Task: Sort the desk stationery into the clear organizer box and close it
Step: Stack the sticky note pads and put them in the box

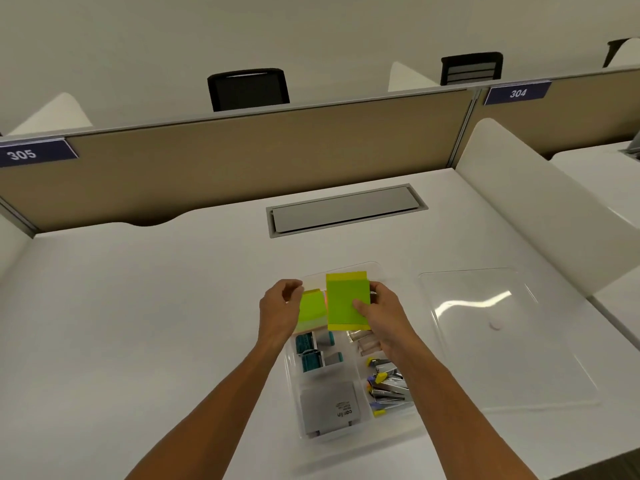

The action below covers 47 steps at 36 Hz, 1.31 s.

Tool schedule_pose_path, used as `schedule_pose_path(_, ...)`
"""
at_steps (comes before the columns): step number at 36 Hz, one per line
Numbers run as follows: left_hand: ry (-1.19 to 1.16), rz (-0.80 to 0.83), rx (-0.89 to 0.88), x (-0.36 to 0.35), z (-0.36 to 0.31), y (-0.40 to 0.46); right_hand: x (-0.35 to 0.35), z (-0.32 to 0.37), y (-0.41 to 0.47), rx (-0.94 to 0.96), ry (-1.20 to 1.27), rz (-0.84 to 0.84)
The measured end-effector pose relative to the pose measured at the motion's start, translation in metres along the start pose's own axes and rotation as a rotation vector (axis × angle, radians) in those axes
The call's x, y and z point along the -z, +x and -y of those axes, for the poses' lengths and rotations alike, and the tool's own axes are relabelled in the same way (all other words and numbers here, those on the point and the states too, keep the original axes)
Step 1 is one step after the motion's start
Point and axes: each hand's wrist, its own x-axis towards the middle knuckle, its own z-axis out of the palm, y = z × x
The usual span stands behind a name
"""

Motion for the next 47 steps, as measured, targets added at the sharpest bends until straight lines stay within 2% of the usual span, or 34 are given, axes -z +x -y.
schedule_pose_path(5,-0.321,0.26,0.19,0.002,-0.009,-0.012,-0.009,0.002,0.005,0.034,-0.064,0.013)
schedule_pose_path(11,-0.395,0.307,0.23,0.009,-0.007,-0.019,-0.019,0.008,0.011,0.075,-0.094,0.024)
schedule_pose_path(17,-0.255,0.148,0.174,0.018,-0.006,-0.016,-0.031,0.011,0.026,0.135,-0.196,0.033)
schedule_pose_path(20,-0.2,0.043,0.173,0.024,-0.001,-0.016,-0.037,0.019,0.037,0.215,-0.359,0.026)
schedule_pose_path(24,0.094,-0.034,0.006,0.03,0.011,-0.02,-0.046,0.035,0.053,0.302,-0.591,0.099)
schedule_pose_path(28,0.349,-0.008,-0.142,0.026,0.026,-0.033,-0.058,0.046,0.069,0.353,-0.814,0.225)
schedule_pose_path(30,0.402,0.012,-0.186,0.021,0.032,-0.04,-0.065,0.047,0.075,0.333,-0.895,0.283)
schedule_pose_path(35,0.474,0.052,-0.179,0.005,0.044,-0.055,-0.079,0.042,0.082,0.316,-1.058,0.38)
schedule_pose_path(47,0.516,0.122,-0.217,-0.017,0.057,-0.067,-0.092,0.014,0.082,0.337,-1.172,0.435)
